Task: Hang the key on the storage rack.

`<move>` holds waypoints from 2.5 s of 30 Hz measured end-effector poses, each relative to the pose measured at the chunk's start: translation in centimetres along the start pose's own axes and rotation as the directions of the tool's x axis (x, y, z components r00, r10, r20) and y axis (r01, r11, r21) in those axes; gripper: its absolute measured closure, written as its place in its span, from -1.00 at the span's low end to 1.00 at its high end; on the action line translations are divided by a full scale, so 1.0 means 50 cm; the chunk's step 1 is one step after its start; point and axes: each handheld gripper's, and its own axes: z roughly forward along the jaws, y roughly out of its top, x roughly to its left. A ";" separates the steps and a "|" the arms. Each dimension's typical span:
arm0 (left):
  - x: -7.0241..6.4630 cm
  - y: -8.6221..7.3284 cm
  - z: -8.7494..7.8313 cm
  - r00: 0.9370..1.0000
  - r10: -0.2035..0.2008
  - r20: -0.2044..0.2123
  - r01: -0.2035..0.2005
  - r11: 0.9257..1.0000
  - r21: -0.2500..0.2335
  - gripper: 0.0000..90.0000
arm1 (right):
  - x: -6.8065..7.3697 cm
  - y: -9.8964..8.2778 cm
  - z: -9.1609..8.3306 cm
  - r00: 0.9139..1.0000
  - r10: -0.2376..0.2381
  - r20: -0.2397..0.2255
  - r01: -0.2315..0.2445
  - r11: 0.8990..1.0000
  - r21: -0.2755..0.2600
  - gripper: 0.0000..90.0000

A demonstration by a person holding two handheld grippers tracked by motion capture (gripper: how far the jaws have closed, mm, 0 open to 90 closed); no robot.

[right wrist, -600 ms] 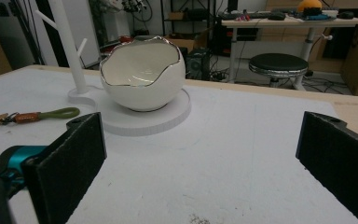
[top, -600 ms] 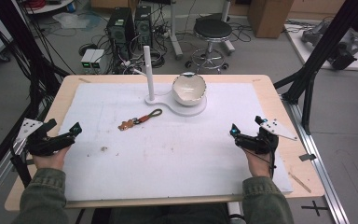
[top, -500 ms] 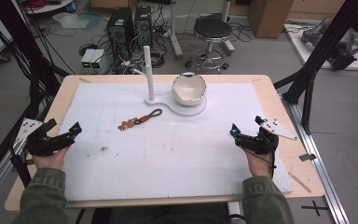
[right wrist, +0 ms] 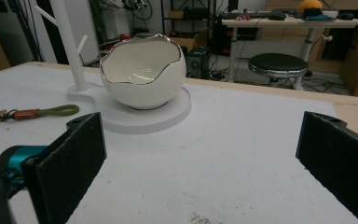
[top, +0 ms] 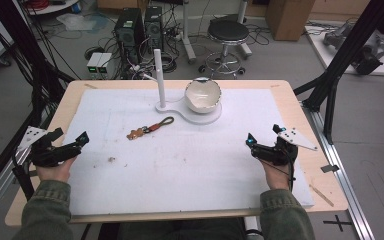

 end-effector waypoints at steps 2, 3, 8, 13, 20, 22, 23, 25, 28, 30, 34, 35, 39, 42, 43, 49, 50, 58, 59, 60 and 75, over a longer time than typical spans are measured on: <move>-0.002 0.002 0.000 1.000 0.009 0.006 -0.009 1.000 0.016 -0.94 | 0.002 0.000 -0.001 1.000 -0.004 0.003 0.004 1.000 -0.005 -0.99; -0.004 0.003 0.000 1.000 0.017 0.008 -0.017 1.000 0.025 -0.94 | 0.002 0.000 -0.002 1.000 -0.002 0.002 0.002 1.000 -0.007 -0.99; -0.010 0.006 0.005 0.999 0.043 0.018 -0.045 0.997 0.069 -0.94 | 0.002 0.001 -0.004 1.000 0.012 0.007 -0.012 1.000 -0.011 -0.99; -0.012 0.015 0.006 0.997 0.067 0.027 -0.069 0.993 0.092 -0.94 | 0.003 0.001 -0.003 1.000 0.000 0.014 0.000 1.000 -0.017 -0.99; -0.021 0.035 0.010 0.993 0.112 0.039 -0.115 0.987 0.110 -0.94 | 0.006 0.001 -0.003 1.000 -0.005 0.014 0.005 1.000 -0.013 -0.99; -0.023 0.040 0.014 0.992 0.117 0.047 -0.122 0.986 0.117 -0.94 | 0.005 0.001 -0.003 1.000 -0.002 0.011 0.002 1.000 -0.012 -0.99; -0.025 0.044 0.016 0.992 0.120 0.050 -0.125 0.985 0.117 -0.94 | 0.005 0.000 -0.003 1.000 -0.001 0.013 0.001 1.000 -0.012 -0.99; -0.028 0.054 0.021 0.990 0.122 0.064 -0.129 0.984 0.121 -0.94 | 0.005 0.000 -0.003 1.000 0.000 0.012 0.001 1.000 -0.010 -0.99; -0.036 0.071 0.032 0.985 0.148 0.084 -0.158 0.977 0.140 -0.94 | 0.005 0.001 -0.003 1.000 0.000 0.011 0.001 1.000 -0.012 -0.99; -0.044 0.083 0.040 0.981 0.166 0.102 -0.180 0.972 0.151 -0.94 | 0.005 0.000 -0.004 1.000 0.009 0.012 -0.009 1.000 -0.007 -0.99; -0.064 0.109 0.061 0.971 0.191 0.144 -0.215 0.961 0.174 -0.94 | 0.003 0.000 -0.005 1.000 0.011 0.009 -0.011 1.000 -0.007 -0.99; -0.064 0.109 0.061 0.971 0.191 0.144 -0.215 0.961 0.174 -0.94 | 0.003 0.000 -0.005 1.000 0.008 0.011 -0.008 1.000 -0.008 -0.99; -0.079 0.124 0.073 0.965 0.204 0.163 -0.232 0.957 0.176 -0.94 | 0.002 0.000 -0.006 1.000 0.010 0.009 -0.010 1.000 -0.007 -0.99; -0.086 0.131 0.083 0.963 0.208 0.172 -0.238 0.954 0.180 -0.94 | 0.002 0.000 -0.006 1.000 0.015 0.006 -0.014 1.000 -0.006 -0.99; -0.086 0.131 0.083 0.963 0.208 0.172 -0.238 0.954 0.180 -0.94 | 0.002 0.000 -0.006 1.000 0.019 0.007 -0.019 1.000 -0.005 -0.99; -0.092 0.139 0.102 0.955 0.239 0.174 -0.275 0.936 0.222 -0.94 | -0.001 0.000 -0.006 0.999 0.047 0.001 -0.047 0.999 0.001 -0.99; -0.093 0.141 0.107 0.953 0.245 0.179 -0.282 0.931 0.230 -0.94 | -0.001 0.000 -0.006 0.999 0.047 0.002 -0.047 0.999 0.002 -0.99; -0.107 0.155 0.137 0.941 0.254 0.225 -0.310 0.912 0.270 -0.94 | -0.002 0.000 -0.006 0.999 0.052 0.006 -0.052 0.999 0.007 -0.99; -0.109 0.157 0.140 0.937 0.261 0.232 -0.321 0.906 0.276 -0.94 | -0.002 0.000 -0.007 0.999 0.054 0.006 -0.054 0.999 0.008 -0.99; -0.112 0.159 0.144 0.933 0.271 0.237 -0.333 0.899 0.284 -0.94 | -0.002 0.000 -0.006 0.999 0.053 0.007 -0.053 0.999 0.009 -0.99; -0.146 0.180 0.197 0.901 0.307 0.306 -0.400 0.860 0.316 -0.94 | 0.001 -0.001 -0.004 0.999 0.037 0.012 -0.037 0.999 0.018 -0.99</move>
